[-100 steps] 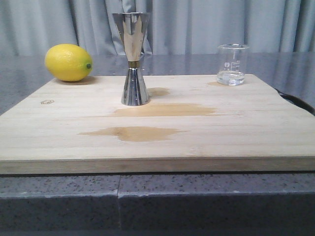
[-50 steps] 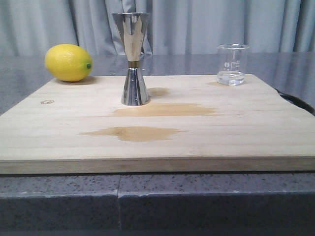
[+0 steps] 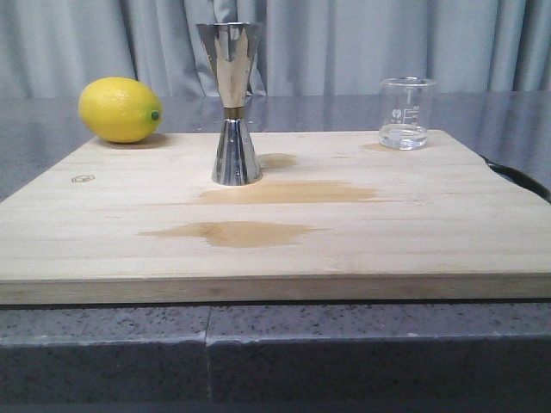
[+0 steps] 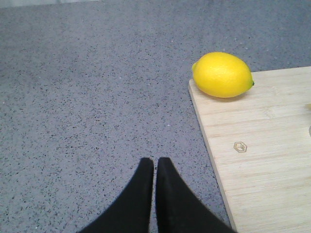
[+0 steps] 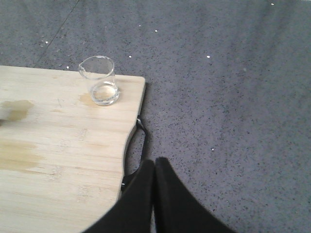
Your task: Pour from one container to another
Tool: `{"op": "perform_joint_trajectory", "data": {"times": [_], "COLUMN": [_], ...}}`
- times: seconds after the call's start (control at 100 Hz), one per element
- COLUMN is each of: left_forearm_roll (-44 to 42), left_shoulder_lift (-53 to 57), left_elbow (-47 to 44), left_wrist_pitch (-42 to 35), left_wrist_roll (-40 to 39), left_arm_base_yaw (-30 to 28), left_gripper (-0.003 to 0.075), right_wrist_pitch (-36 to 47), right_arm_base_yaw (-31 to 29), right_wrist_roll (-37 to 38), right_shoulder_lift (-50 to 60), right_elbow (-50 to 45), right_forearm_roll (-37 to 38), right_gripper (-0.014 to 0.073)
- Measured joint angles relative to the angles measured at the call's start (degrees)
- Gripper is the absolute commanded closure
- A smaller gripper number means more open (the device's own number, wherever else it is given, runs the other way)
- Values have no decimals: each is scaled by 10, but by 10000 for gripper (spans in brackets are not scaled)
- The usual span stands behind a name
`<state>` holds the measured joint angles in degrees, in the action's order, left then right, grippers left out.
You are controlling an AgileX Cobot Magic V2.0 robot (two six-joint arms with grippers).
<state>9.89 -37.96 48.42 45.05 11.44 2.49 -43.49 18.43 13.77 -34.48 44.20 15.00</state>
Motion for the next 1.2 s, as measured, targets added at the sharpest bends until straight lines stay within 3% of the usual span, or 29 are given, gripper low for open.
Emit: {"op": "perform_joint_trajectory", "data": {"times": [0.17, 0.5, 0.68, 0.86, 1.03, 1.2], "left_forearm_roll": [-4, -25, -25, -39, -114, -127], "left_shoulder_lift": [50, 297, 376, 383, 383, 383], "left_elbow": [-55, -320, -419, -472, -486, -486], "left_wrist_pitch": [-34, -273, -339, -378, -409, -409], "left_wrist_roll": [0, 0, 0, -6, -102, -127], "left_arm_base_yaw": [3, -20, -20, -20, -20, -20], "left_gripper": [739, 739, 739, 739, 739, 739], "right_wrist_pitch": [0, 0, 0, 1, 1, 1], "right_arm_base_yaw": [0, 0, 0, 0, 0, 0], "right_wrist_roll": [0, 0, 0, 0, 0, 0], "right_shoulder_lift": [0, 0, 0, 0, 0, 0], "right_elbow": [-1, -1, -1, -1, -1, -1], "right_forearm_roll": [1, 1, 1, 1, 1, 2], "right_gripper": [665, 665, 665, 665, 665, 665]}}
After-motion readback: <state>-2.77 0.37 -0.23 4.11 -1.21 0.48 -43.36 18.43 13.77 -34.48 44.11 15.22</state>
